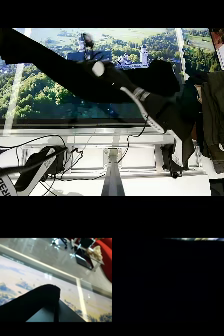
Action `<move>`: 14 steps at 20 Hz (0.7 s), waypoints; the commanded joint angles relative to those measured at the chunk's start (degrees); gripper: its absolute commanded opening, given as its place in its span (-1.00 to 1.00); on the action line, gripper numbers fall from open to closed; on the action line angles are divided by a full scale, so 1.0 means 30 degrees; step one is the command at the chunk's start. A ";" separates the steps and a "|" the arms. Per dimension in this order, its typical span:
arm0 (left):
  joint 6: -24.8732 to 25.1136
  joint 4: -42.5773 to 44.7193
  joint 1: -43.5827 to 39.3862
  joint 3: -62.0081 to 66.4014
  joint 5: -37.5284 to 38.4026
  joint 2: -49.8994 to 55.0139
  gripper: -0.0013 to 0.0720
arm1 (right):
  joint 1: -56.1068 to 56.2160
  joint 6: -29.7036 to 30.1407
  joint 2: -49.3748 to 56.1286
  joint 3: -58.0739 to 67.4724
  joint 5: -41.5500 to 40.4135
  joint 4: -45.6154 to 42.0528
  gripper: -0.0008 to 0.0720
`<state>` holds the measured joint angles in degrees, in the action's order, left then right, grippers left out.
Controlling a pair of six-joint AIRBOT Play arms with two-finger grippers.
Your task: Fold the clothes and pants, and hang the long-sleeved shirts on hangers.
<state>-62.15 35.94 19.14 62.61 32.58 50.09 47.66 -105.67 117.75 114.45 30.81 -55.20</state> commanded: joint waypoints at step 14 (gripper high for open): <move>0.0015 -0.0211 -0.4160 -0.0066 0.0073 0.3213 -0.94 | -0.6637 0.2659 -0.3614 0.0911 0.8524 -0.5078 -0.94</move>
<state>-62.15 35.29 12.49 62.43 32.73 55.31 35.53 -103.18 111.04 117.12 45.87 -69.12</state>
